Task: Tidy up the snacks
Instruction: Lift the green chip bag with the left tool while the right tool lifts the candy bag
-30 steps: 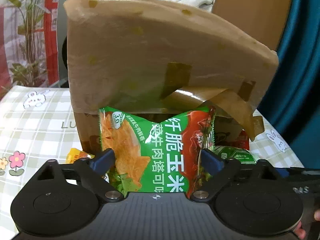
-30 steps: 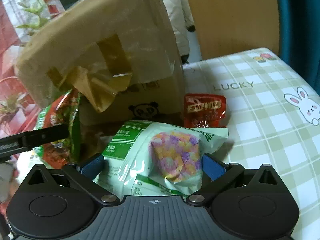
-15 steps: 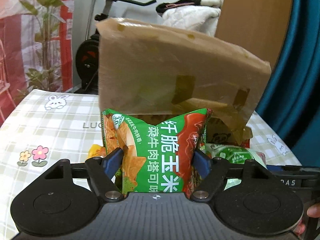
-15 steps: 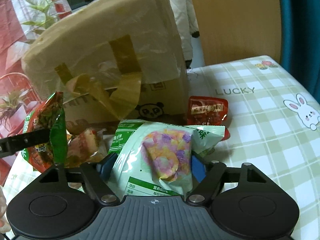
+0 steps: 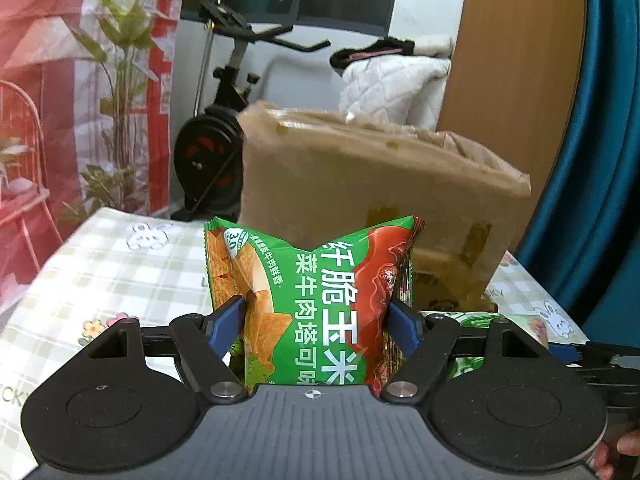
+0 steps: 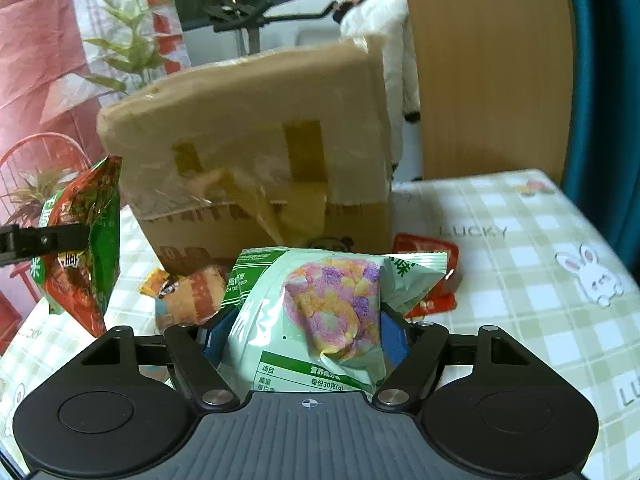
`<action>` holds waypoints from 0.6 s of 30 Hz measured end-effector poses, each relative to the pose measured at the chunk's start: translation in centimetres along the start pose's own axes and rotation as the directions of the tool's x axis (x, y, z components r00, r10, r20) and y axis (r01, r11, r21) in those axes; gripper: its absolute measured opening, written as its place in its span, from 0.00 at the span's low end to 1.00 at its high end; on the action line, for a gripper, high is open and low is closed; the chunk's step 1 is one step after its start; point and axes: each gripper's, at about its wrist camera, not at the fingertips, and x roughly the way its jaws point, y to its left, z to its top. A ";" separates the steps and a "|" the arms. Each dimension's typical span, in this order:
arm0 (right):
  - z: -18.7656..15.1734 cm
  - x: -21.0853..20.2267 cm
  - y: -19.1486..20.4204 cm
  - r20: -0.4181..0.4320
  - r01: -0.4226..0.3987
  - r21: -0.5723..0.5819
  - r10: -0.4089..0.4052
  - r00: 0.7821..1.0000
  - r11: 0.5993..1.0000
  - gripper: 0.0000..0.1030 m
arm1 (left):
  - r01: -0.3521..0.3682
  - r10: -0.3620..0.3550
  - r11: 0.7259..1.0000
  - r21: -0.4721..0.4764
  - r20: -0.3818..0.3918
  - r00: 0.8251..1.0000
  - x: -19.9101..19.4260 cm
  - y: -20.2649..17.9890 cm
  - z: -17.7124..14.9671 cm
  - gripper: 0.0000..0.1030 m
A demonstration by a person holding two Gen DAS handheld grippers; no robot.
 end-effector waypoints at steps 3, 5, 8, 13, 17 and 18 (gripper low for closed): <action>0.3 -1.3 0.5 0.040 -0.002 -0.024 0.003 0.999 1.000 0.67 | -0.013 0.013 1.000 0.000 0.026 1.000 -0.9 -0.1 0.4 0.76; 0.6 -2.1 0.7 0.069 -0.001 -0.040 0.003 0.998 0.999 0.67 | -0.020 0.020 1.000 -0.001 0.048 0.999 -1.5 -0.2 0.7 0.76; 1.0 -3.5 1.1 0.113 -0.003 -0.063 0.010 0.993 0.998 0.67 | -0.028 0.028 1.000 -0.001 0.083 0.996 -2.4 -0.2 1.2 0.75; 1.9 -5.3 1.9 0.179 -0.007 -0.097 0.025 0.983 0.995 0.67 | -0.031 0.031 1.000 -0.005 0.126 0.991 -3.5 -0.3 2.0 0.76; 3.2 -6.8 2.4 0.227 -0.011 -0.120 0.038 0.973 0.993 0.67 | -0.026 0.027 1.000 -0.006 0.157 0.987 -4.1 -0.5 2.8 0.76; 3.7 -7.2 2.5 0.245 -0.012 -0.126 0.042 0.969 0.992 0.67 | -0.026 0.026 1.000 -0.002 0.166 0.986 -4.3 -0.5 3.0 0.75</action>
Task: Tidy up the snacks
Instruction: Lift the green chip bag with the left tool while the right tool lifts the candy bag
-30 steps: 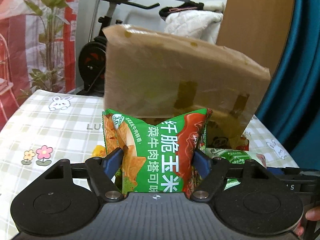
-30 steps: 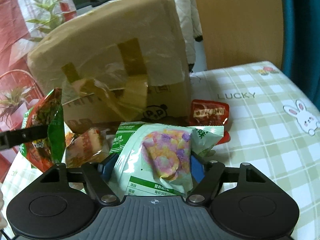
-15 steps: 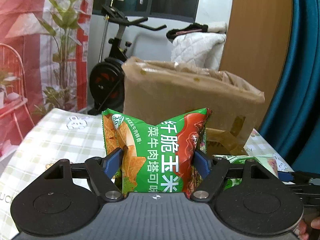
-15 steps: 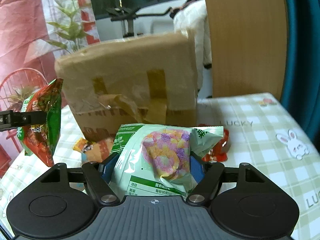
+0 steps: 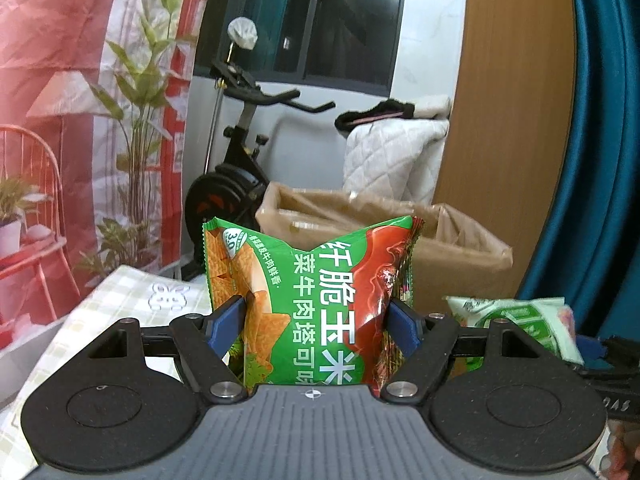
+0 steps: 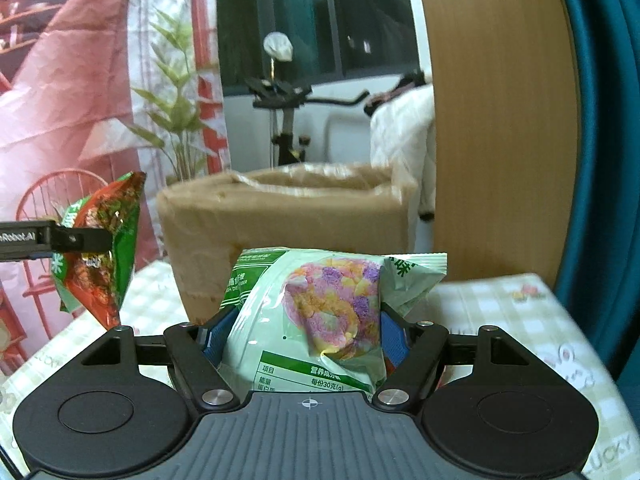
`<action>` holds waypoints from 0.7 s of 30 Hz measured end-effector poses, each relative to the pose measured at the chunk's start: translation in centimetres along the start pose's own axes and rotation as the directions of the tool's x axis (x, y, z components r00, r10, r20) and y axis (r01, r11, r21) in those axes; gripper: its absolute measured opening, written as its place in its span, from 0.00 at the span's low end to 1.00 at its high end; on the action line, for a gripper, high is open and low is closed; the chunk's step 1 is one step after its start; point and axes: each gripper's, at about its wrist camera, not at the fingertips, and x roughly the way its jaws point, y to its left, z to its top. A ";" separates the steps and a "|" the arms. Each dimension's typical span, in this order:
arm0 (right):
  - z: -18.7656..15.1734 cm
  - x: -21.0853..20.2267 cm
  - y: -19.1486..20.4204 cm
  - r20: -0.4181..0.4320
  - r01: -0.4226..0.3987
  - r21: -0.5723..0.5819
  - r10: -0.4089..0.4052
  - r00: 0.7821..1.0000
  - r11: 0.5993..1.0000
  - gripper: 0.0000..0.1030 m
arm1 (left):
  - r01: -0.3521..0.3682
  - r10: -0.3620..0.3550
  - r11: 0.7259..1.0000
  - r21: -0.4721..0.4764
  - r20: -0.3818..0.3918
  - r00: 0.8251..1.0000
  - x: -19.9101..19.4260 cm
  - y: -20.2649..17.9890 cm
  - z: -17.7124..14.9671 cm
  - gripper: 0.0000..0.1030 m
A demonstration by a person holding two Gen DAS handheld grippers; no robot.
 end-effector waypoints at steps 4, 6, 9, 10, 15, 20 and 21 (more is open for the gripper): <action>2.8 -0.9 -0.2 0.073 -0.004 -0.029 0.006 0.997 1.000 0.67 | -0.001 0.000 1.000 0.014 0.033 0.999 -0.1 -0.2 1.5 0.76; 4.6 -1.0 -0.5 0.104 -0.006 -0.048 0.011 0.995 0.999 0.67 | -0.002 0.002 1.000 0.014 0.049 0.999 0.2 -0.3 2.4 0.76; 6.9 -0.3 -1.0 0.140 -0.002 -0.075 0.013 0.990 0.997 0.67 | 0.001 -0.002 1.000 0.008 0.071 0.997 0.8 -0.1 4.0 0.76; 7.6 0.0 -1.1 0.149 0.001 -0.083 0.011 0.989 0.997 0.67 | 0.004 -0.005 1.000 0.008 0.079 0.997 1.1 -0.1 4.5 0.76; 10.8 2.7 -1.5 0.196 0.019 -0.139 0.009 0.981 0.990 0.67 | 0.005 -0.009 0.999 0.035 0.103 0.995 3.1 -0.3 6.8 0.76; 13.7 7.4 -2.3 0.201 0.021 -0.152 0.010 0.980 0.988 0.67 | 0.004 -0.010 0.998 0.060 0.102 0.995 6.4 -0.5 8.9 0.76; 14.0 8.6 -2.3 0.200 0.024 -0.156 0.008 0.980 0.987 0.67 | 0.005 -0.011 0.998 0.060 0.093 0.996 7.2 -0.5 9.3 0.76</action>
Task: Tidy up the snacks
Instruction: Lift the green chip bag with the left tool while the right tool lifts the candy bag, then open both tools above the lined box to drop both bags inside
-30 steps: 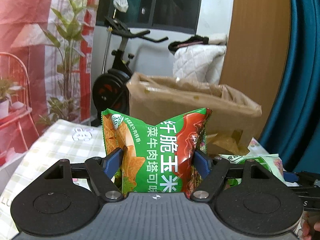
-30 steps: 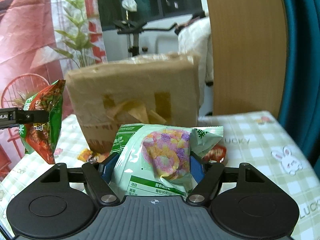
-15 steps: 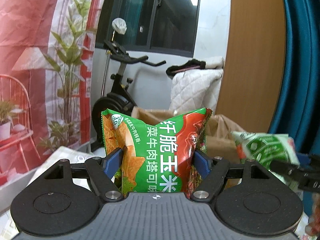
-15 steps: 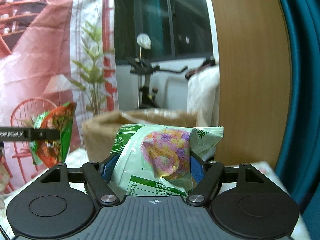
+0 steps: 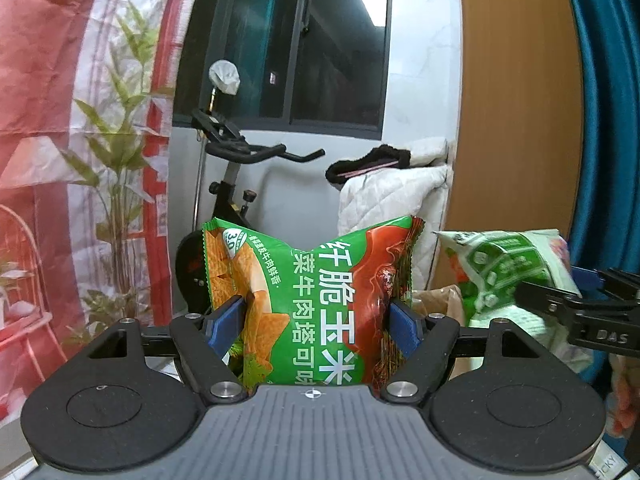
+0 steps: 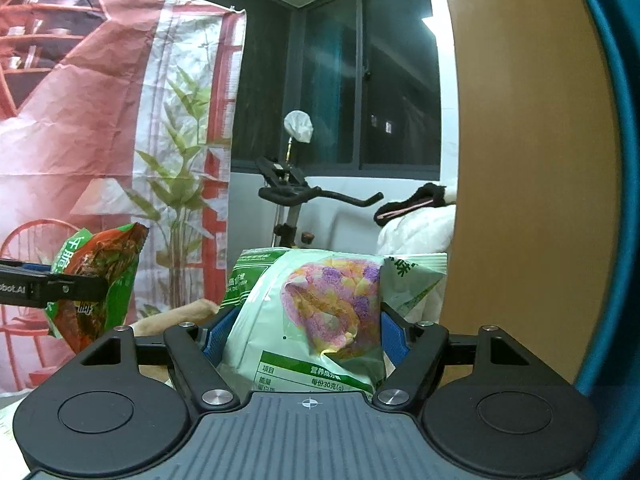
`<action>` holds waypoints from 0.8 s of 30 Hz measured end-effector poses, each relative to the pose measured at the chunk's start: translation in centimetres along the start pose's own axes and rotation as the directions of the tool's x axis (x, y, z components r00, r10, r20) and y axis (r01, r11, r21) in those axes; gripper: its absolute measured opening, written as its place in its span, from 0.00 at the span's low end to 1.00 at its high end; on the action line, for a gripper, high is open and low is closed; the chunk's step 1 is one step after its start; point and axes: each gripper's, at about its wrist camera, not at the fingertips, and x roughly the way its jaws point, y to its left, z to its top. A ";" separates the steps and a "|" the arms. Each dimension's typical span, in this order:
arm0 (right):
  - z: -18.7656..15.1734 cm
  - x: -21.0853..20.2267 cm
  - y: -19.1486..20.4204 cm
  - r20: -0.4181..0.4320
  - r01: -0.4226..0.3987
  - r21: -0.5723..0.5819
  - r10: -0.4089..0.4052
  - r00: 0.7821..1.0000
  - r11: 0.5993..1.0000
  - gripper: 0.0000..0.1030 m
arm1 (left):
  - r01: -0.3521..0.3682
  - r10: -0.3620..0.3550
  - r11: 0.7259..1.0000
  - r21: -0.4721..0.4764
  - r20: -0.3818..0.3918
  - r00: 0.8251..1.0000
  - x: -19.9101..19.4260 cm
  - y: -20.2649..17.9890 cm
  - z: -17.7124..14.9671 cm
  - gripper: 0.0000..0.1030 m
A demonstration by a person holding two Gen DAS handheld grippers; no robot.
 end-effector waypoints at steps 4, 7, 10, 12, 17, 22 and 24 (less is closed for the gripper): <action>-0.1 4.5 -0.3 -0.027 0.018 -0.020 -0.018 0.999 1.000 0.67 | -0.006 0.006 1.000 0.008 -0.025 1.000 3.1 0.0 0.8 0.76; -0.7 7.1 -0.6 -0.062 0.026 -0.024 -0.027 0.998 0.999 0.67 | -0.015 0.016 1.000 0.026 -0.044 0.999 5.2 -0.4 1.3 0.76; -1.2 8.9 -0.9 -0.088 0.023 -0.018 -0.025 0.996 1.000 0.67 | -0.024 0.026 0.999 0.045 -0.061 0.998 6.8 -0.6 1.5 0.76; -1.5 9.7 -0.9 -0.107 0.019 -0.015 -0.020 0.994 1.000 0.67 | -0.028 0.032 0.998 0.058 -0.076 0.997 7.7 -0.7 1.4 0.76; -2.1 11.0 -1.1 -0.154 0.010 0.005 -0.009 0.988 1.000 0.67 | -0.025 0.032 0.997 0.068 -0.114 0.993 9.3 -0.8 1.2 0.76; -2.5 11.2 -1.1 -0.182 0.022 0.013 -0.019 0.983 1.000 0.73 | -0.001 0.007 0.999 0.033 -0.163 0.987 10.0 -0.3 1.0 0.80; -2.5 10.7 -1.2 -0.176 0.018 0.018 -0.015 0.984 1.000 0.77 | 0.008 -0.004 1.000 0.022 -0.169 0.986 10.0 0.0 1.0 0.80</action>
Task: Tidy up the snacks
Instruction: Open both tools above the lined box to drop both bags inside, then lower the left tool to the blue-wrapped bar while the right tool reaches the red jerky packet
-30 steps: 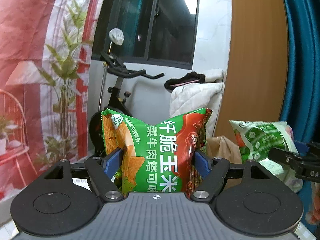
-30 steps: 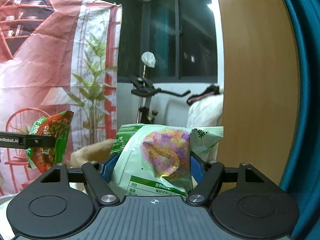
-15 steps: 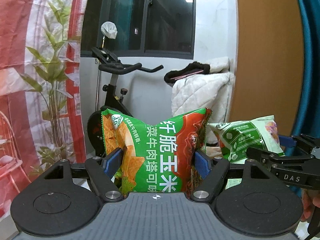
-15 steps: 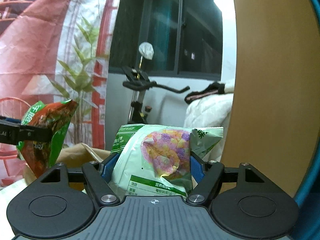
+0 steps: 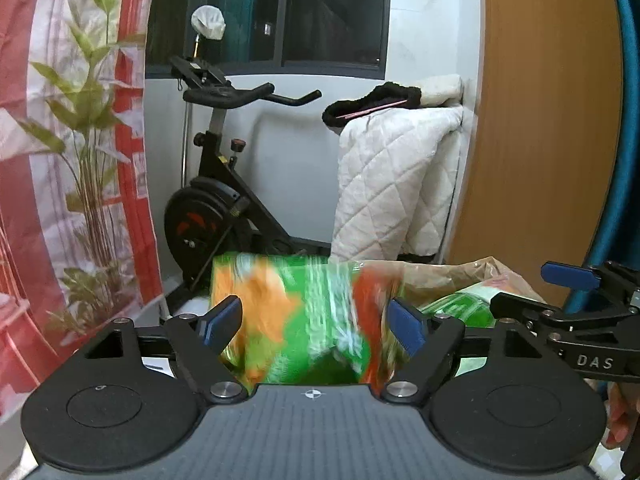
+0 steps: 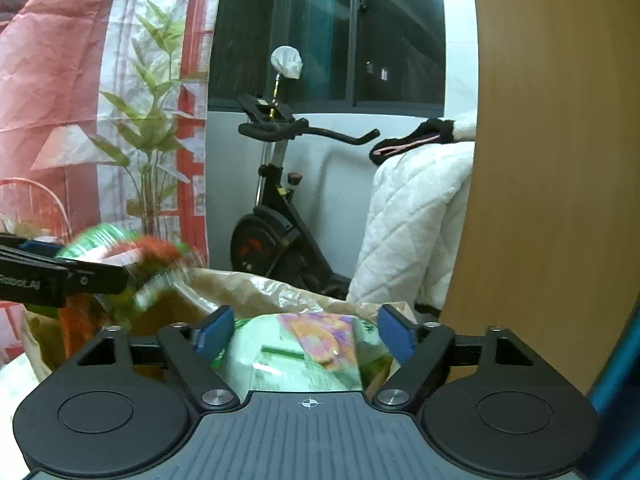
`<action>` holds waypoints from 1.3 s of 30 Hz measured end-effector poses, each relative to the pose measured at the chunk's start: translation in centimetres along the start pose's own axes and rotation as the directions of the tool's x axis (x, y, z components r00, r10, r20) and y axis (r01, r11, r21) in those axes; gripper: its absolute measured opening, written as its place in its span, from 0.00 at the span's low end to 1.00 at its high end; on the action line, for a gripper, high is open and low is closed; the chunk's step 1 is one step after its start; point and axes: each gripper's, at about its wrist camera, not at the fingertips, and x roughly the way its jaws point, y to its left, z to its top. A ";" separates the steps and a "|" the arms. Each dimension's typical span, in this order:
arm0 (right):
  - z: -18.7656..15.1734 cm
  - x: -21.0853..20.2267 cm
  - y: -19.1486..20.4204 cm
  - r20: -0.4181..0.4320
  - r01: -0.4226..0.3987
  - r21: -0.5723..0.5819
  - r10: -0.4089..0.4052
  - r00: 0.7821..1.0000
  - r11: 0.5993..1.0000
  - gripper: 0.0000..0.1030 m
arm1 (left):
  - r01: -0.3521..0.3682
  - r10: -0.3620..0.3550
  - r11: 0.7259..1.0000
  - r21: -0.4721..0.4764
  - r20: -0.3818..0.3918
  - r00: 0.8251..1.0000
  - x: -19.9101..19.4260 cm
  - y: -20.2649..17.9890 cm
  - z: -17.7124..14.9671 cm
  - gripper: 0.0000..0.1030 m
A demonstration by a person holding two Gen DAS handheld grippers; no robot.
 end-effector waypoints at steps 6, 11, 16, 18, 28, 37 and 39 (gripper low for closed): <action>0.0 -1.6 0.0 -0.003 -0.007 0.009 0.007 1.000 1.000 0.80 | -0.008 0.008 1.000 0.005 0.008 1.000 -1.2 0.2 0.2 0.80; 0.0 -3.5 0.1 -0.003 -0.020 0.019 0.020 1.000 1.000 0.80 | -0.006 0.006 1.000 0.004 0.015 1.000 -2.9 0.1 0.3 0.80; -0.5 -5.9 0.6 -0.013 -0.041 0.026 0.041 0.999 0.999 0.80 | -0.003 0.003 1.000 -0.014 0.015 1.000 -4.9 0.2 -0.2 0.80; -0.9 -6.8 0.8 -0.015 -0.047 0.029 0.048 0.999 0.998 0.80 | -0.002 0.002 1.000 -0.015 0.014 1.000 -5.7 0.1 -0.6 0.80; -3.6 -10.7 1.4 -0.034 -0.061 0.061 0.063 0.997 0.996 0.80 | -0.010 0.010 0.998 -0.055 0.000 1.000 -9.5 0.8 -3.8 0.80; -7.0 -12.8 0.9 -0.063 -0.051 0.112 0.058 0.996 0.992 0.79 | -0.040 0.039 0.995 -0.087 -0.011 0.999 -11.9 1.3 -7.2 0.80; -7.9 -13.0 0.8 -0.073 -0.047 0.124 0.056 0.996 0.991 0.79 | -0.047 0.046 0.994 -0.099 -0.014 0.999 -12.3 1.3 -7.9 0.80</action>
